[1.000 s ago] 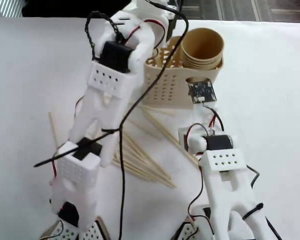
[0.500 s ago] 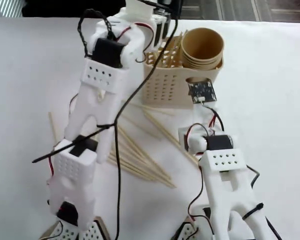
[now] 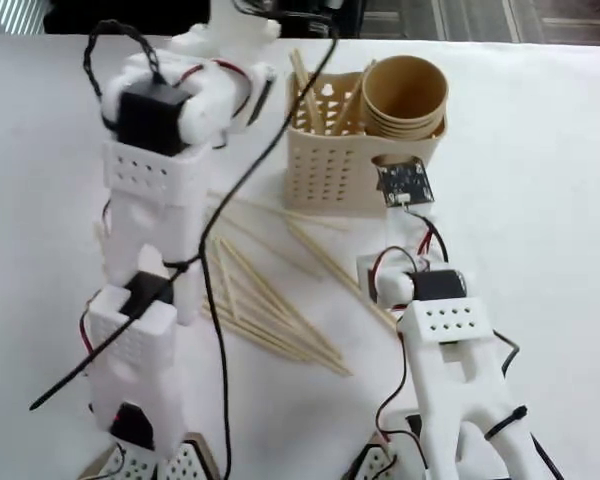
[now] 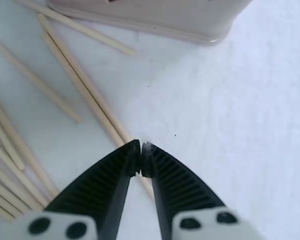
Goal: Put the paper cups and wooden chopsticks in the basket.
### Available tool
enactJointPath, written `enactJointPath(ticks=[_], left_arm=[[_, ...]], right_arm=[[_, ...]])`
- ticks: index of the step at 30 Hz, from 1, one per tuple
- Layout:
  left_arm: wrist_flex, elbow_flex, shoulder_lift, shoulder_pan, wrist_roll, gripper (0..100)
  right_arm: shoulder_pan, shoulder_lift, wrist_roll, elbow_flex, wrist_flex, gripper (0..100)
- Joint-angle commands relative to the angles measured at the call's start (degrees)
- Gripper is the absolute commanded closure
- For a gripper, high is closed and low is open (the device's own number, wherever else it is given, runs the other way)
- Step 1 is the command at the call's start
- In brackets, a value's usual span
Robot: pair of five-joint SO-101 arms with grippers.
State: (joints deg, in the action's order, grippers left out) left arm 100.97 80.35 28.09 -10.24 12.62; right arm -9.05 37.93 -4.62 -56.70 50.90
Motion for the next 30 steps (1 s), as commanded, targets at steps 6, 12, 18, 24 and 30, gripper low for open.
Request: enactJointPath(ticks=[6,12,18,24,30], left_arm=[[1.58,-17.41,-3.65,12.79,0.79,82],[1.58,-30.33,-8.13,14.73,4.75,84],[1.23,-47.3,-17.8,14.46,5.45,84],[-5.89,-65.67,-22.64,14.46,5.45,83],[-15.38,-78.95,-22.99,14.46,4.92,78]], right_arm=[[0.57,1.54,0.09,0.35,-0.92,98.1],[0.48,1.54,0.09,0.35,-0.92,98.1],[0.48,1.54,0.09,0.35,-0.92,98.1],[0.4,1.54,0.09,0.35,-0.92,98.1],[0.31,1.54,0.09,-0.26,-1.71,98.1]])
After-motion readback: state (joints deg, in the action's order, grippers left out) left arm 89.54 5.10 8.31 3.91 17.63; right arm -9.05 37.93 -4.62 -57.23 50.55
